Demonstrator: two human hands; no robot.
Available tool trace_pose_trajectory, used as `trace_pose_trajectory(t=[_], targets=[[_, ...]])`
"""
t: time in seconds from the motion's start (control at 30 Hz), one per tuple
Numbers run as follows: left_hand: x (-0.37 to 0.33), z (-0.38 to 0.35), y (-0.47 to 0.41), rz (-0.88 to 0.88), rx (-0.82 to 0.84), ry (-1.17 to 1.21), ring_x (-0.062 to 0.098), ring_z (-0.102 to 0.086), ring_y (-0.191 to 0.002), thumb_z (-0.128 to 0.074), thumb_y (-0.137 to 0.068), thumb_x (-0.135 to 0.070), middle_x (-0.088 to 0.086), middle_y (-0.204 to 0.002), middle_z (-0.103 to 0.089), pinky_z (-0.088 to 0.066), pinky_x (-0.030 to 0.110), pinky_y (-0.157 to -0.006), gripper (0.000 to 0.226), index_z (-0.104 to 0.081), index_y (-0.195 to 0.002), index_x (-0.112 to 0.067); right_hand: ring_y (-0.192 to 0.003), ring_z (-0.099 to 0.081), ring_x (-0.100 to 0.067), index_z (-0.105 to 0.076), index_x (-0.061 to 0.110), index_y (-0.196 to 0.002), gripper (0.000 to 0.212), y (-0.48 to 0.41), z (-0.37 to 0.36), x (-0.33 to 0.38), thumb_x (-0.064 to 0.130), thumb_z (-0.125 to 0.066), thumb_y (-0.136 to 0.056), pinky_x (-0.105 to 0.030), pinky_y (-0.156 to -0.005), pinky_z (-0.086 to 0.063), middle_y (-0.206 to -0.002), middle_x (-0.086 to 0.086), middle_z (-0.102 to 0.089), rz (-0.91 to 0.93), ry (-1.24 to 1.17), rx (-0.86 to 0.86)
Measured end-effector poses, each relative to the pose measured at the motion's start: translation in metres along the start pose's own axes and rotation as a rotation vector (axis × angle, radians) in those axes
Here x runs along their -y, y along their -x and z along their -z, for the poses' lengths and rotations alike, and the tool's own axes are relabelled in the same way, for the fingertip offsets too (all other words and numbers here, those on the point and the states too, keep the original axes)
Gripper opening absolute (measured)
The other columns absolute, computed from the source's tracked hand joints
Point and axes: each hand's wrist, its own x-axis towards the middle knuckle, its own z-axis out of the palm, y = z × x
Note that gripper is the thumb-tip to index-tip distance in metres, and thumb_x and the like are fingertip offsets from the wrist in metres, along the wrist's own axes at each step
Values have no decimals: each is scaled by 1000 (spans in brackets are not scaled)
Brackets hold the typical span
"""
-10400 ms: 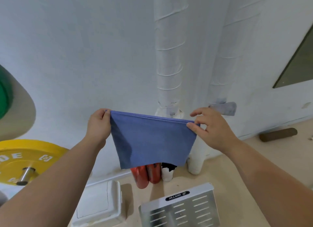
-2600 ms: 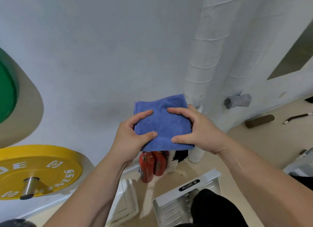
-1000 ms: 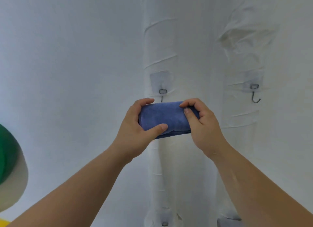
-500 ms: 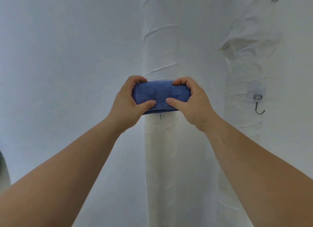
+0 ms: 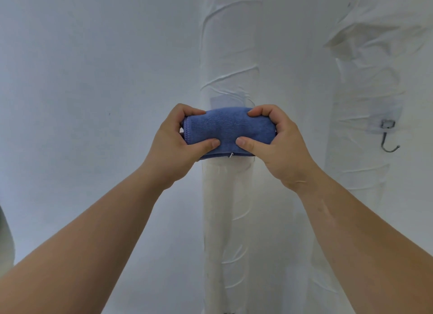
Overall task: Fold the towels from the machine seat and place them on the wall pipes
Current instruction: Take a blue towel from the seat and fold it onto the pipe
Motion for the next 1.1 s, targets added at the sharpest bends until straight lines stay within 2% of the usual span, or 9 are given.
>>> trace_pose_trajectory(t=[0.27,0.43,0.5,0.57,0.63,0.7,0.77,0.93,1.1], targets=[[12,-7,2,43,20,2,2,-63,-69,-82,-79,-4,-24,-90,-67,-52,19,-58,41,-57,-105,-24,-98,-68,-8,-61,28,-107,47,7,-3,-10,0,-83,-77,-25,-80,-58,-108,14,-67,-17,-19,-14],[8,-7,8,66,23,-24,11,-58,-61,-82,-79,-6,2,-82,-67,-54,28,-52,33,-56,-97,-15,-98,-69,-10,-61,29,-108,47,17,-6,-11,2,-84,-77,-23,-79,-58,-109,8,-69,-51,-22,-29],[7,-7,9,87,26,-50,9,-58,-62,-82,-79,-10,2,-83,-66,-54,27,-53,32,-56,-97,-16,-95,-68,-7,-61,29,-109,46,19,-6,-10,5,-84,-77,-21,-77,-56,-109,8,-69,-62,-4,-32],[6,-7,11,29,6,-182,3,-59,-71,-83,-78,-20,-3,-88,-66,-53,24,-62,31,-58,-98,-21,-100,-66,-7,-59,33,-109,42,17,-6,-9,18,-84,-79,-23,-82,-56,-112,6,-66,-38,101,-40],[7,-6,11,-124,-58,-419,2,-58,-95,-75,-77,-37,-5,-111,-62,-52,27,-82,36,-61,-109,-27,-106,-59,-5,-54,36,-107,31,14,-7,-9,33,-76,-84,-25,-92,-51,-118,7,-57,35,267,-64],[7,-6,13,-267,-134,-660,19,-52,-124,-60,-86,-47,3,-144,-51,-44,42,-104,51,-57,-133,-28,-109,-52,-9,-52,31,-107,21,13,-10,-11,39,-63,-91,-32,-99,-46,-119,7,-48,156,454,-116],[10,-8,13,-413,-207,-856,33,-43,-139,-51,-97,-40,9,-160,-37,-34,54,-112,51,-47,-148,-32,-112,-50,-19,-53,21,-109,24,12,-13,-15,40,-56,-93,-40,-99,-45,-125,1,-47,263,617,-176],[30,-12,14,-697,-189,-1135,34,-30,-151,-53,-97,-6,5,-161,-37,-18,69,-117,58,-43,-153,-20,-146,-36,-31,-52,22,-139,40,11,-18,-27,35,-50,-102,-47,-117,-29,-157,-9,-40,454,935,-214],[44,-28,21,-567,-138,-1025,27,-20,-155,-39,-104,-21,5,-166,-25,-9,64,-121,57,-23,-158,-9,-156,-10,-36,-25,15,-159,53,10,-20,-40,32,-27,-108,-63,-123,-10,-167,-7,-21,517,1035,-155]])
